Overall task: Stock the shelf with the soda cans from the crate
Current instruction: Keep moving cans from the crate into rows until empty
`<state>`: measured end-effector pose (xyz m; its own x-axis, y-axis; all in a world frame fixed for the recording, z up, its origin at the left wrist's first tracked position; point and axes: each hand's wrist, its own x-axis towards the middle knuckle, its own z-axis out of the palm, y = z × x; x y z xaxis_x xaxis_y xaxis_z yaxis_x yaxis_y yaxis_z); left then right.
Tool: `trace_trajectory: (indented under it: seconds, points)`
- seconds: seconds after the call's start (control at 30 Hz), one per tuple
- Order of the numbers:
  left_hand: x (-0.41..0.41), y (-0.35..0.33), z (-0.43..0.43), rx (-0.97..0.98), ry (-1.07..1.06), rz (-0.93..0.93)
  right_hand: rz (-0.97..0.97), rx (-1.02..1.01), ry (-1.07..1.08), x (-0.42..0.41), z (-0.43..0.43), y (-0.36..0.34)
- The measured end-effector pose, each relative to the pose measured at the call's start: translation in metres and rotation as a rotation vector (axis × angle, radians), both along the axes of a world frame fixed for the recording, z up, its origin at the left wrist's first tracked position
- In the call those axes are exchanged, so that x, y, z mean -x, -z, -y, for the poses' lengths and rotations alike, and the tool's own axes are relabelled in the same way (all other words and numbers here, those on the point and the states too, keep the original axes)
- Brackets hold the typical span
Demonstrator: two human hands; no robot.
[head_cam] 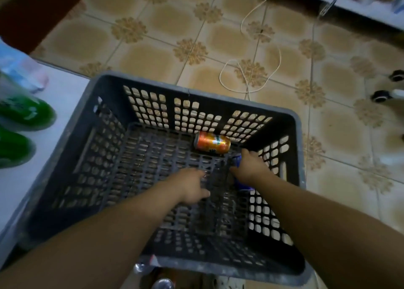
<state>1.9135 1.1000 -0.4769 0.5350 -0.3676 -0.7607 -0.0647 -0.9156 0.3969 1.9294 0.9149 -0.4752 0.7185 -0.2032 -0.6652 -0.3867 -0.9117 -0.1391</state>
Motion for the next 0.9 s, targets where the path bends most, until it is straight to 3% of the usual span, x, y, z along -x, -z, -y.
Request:
trace_trajectory:
  seconds: [0.1,0.2,0.33,0.57,0.9]
  points:
    - [-0.008,0.027,-0.005,-0.004,0.004,-0.044,-0.021,0.085,-0.014,-0.008,-0.001,0.045]
    - [-0.01,0.044,-0.013,0.011,-0.028,-0.092,-0.066,0.143,0.147,-0.007,-0.005,0.076]
    - [-0.004,0.05,-0.025,-0.009,-0.065,-0.116,0.054,0.187,0.144,0.003,-0.004,0.085]
    - [0.018,-0.004,-0.032,0.079,-0.221,-0.126,0.152,-0.367,0.457,0.028,-0.039,0.016]
    - [0.063,-0.208,-0.088,0.758,-1.068,-0.005,0.346,-1.134,0.813,0.051,-0.113,-0.207]
